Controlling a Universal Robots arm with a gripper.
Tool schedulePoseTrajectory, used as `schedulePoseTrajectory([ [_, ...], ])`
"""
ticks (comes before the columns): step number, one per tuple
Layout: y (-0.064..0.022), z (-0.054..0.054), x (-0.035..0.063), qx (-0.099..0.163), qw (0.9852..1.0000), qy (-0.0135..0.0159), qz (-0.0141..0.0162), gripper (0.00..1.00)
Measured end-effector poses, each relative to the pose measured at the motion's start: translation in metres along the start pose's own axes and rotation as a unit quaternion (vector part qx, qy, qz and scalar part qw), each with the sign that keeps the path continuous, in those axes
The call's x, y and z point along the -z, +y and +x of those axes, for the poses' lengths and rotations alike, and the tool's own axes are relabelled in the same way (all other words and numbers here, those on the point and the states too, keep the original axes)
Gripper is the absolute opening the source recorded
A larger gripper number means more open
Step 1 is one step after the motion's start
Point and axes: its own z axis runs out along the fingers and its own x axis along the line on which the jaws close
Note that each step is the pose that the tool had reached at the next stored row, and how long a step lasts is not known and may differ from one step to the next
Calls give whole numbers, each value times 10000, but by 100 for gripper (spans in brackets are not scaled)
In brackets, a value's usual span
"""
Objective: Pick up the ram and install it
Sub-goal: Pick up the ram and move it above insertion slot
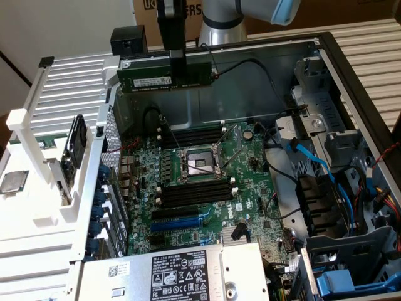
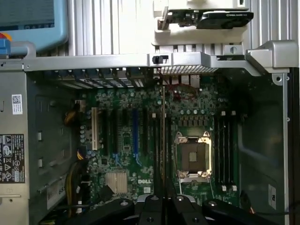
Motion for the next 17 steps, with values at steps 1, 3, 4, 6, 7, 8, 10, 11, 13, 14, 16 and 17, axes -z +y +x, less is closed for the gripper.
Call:
schedulePoseTrajectory([
  [1,-43,-2,-16,1,10000,1,-1,12],
  [3,-114,-6,-53,1,10000,1,-1,12],
  [4,-133,-8,-70,1,10000,1,-1,12],
  [6,-153,-10,-109,0,10000,0,0,12],
  [7,-158,-10,-126,1,10000,0,0,12],
  [8,-164,-11,-144,1,10000,1,-1,12],
  [10,-174,-13,-180,1,10000,0,-1,12],
  [11,-180,-14,-199,1,10000,1,-1,12],
  [13,-191,-16,-236,1,10000,0,-1,12],
  [14,-200,-17,-253,1,10000,1,-1,12],
  [16,-227,-19,-288,1,10000,2,-3,12],
  [17,-233,-20,-292,1,10000,1,-6,12],
])
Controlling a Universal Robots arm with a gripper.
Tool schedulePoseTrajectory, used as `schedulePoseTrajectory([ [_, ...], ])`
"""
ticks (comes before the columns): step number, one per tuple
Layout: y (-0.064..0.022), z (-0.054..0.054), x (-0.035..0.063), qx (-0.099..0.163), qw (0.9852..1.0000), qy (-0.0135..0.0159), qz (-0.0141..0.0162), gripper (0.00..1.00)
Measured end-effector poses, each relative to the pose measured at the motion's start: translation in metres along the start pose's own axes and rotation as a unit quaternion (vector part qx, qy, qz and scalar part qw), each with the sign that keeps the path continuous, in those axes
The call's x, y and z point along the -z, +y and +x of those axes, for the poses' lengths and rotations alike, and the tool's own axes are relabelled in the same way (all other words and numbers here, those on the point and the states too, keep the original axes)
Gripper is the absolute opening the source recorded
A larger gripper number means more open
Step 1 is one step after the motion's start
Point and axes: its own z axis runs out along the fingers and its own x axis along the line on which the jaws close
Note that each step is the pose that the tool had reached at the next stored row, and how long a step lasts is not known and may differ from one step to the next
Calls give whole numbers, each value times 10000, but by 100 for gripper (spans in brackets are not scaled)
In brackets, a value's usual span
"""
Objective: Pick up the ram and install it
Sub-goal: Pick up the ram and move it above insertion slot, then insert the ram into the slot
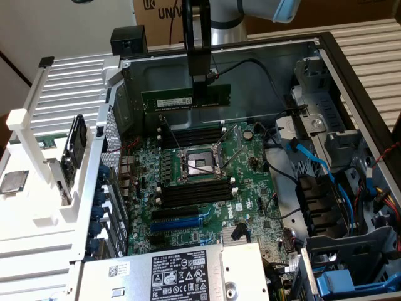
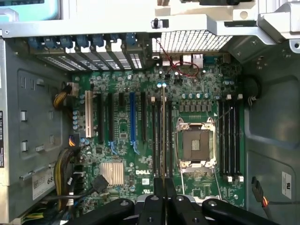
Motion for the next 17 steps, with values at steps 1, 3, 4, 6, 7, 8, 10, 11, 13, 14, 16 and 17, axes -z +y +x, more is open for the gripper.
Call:
schedulePoseTrajectory([
  [1,0,0,0,0,10000,0,0,12],
  [3,0,0,0,0,10000,0,0,12],
  [4,0,0,0,0,10000,0,0,12],
  [6,0,0,0,0,10000,0,0,12],
  [7,0,0,0,0,10000,0,0,12],
  [8,0,0,0,0,10000,0,0,12],
  [10,0,0,0,0,10000,0,0,12],
  [11,0,0,-1,0,10000,0,0,12],
  [13,0,0,0,0,10000,0,0,12],
  [14,0,0,0,0,10000,0,0,12],
  [16,5,-10,-3,0,10000,-1,9,12],
  [17,9,-25,-3,0,10000,-1,21,12],
])
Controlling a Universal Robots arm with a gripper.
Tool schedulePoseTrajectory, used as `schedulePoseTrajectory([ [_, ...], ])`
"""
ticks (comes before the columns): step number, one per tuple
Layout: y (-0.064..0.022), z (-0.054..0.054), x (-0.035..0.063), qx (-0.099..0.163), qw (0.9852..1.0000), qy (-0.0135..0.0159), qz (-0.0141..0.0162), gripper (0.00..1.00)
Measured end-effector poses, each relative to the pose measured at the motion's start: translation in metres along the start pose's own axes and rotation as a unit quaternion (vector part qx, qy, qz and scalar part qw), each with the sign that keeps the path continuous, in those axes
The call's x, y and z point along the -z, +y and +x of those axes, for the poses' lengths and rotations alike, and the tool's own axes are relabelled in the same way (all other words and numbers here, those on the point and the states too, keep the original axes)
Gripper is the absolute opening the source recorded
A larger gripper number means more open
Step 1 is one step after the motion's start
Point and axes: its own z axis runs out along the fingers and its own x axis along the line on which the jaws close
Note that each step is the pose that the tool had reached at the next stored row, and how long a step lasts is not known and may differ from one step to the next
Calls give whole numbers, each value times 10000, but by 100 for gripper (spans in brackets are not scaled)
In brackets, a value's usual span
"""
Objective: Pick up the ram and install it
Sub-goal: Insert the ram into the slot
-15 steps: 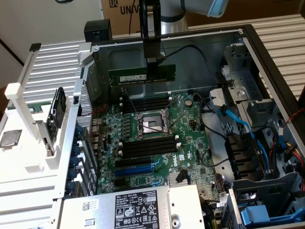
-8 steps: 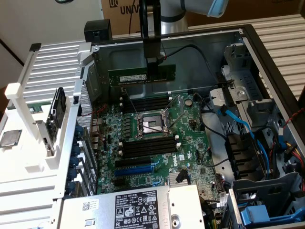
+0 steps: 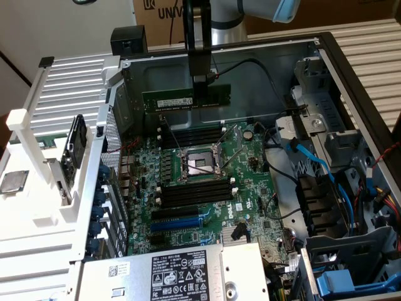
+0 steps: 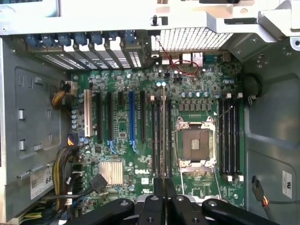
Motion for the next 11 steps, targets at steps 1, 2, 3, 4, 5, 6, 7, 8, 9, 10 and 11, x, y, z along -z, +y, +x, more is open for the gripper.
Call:
schedulePoseTrajectory([
  [1,2,-18,-1,0,10000,0,10,12],
  [2,4,-38,-2,0,10000,0,16,12],
  [3,6,-52,-3,0,10000,-1,20,12],
  [4,8,-66,-4,0,10000,-1,23,12],
  [5,12,-77,-7,0,10000,-1,30,12],
  [6,15,-85,-10,1,10000,-1,38,12],
  [7,19,-90,-14,1,10000,-2,45,12],
  [8,23,-92,-18,2,10000,-2,51,12],
  [9,26,-92,-22,2,10000,-3,53,12],
  [10,30,-92,-27,2,10000,-8,53,12],
  [11,36,-92,-34,2,10000,-13,54,12],
])
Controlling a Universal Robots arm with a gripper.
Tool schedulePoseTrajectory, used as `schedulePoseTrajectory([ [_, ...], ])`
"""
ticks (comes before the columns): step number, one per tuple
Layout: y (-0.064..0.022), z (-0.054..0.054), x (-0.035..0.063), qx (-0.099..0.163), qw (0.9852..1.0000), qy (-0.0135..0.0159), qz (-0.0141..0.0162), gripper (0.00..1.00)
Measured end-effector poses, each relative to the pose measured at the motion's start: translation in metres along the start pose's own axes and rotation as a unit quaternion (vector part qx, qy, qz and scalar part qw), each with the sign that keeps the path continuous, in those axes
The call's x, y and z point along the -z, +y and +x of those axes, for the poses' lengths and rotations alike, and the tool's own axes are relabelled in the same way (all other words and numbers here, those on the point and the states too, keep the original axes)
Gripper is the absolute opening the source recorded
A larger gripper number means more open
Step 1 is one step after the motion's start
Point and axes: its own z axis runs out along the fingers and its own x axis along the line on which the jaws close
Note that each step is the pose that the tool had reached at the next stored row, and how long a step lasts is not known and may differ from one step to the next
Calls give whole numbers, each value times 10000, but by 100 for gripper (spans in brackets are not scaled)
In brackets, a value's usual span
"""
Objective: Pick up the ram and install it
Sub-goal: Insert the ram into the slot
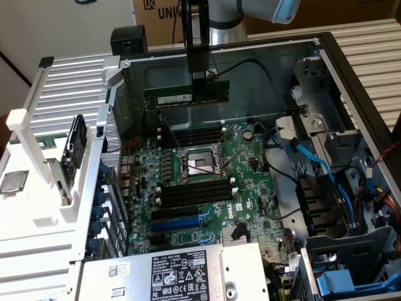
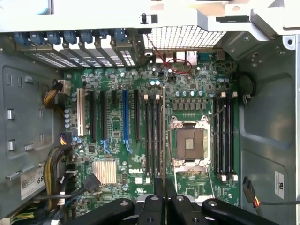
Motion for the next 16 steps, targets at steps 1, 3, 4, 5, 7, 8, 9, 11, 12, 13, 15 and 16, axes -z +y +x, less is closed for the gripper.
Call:
schedulePoseTrajectory([
  [1,11,0,-8,0,10000,-8,1,12],
  [3,26,1,-22,-1,10000,-36,5,12],
  [4,28,1,-26,-1,10000,-74,10,12],
  [5,28,0,-28,-1,9999,-131,16,12],
  [7,28,2,-28,-3,9998,-218,15,12],
  [8,28,2,-28,-3,9998,-218,16,12],
  [9,28,2,-28,-3,9998,-218,16,12],
  [11,28,2,-28,-3,9998,-219,16,12],
  [12,28,2,-28,-3,9998,-219,16,12],
  [13,28,2,-28,-3,9998,-219,16,12],
  [15,28,2,-28,-3,9998,-219,15,12],
  [16,28,2,-30,-4,9997,-224,15,12],
])
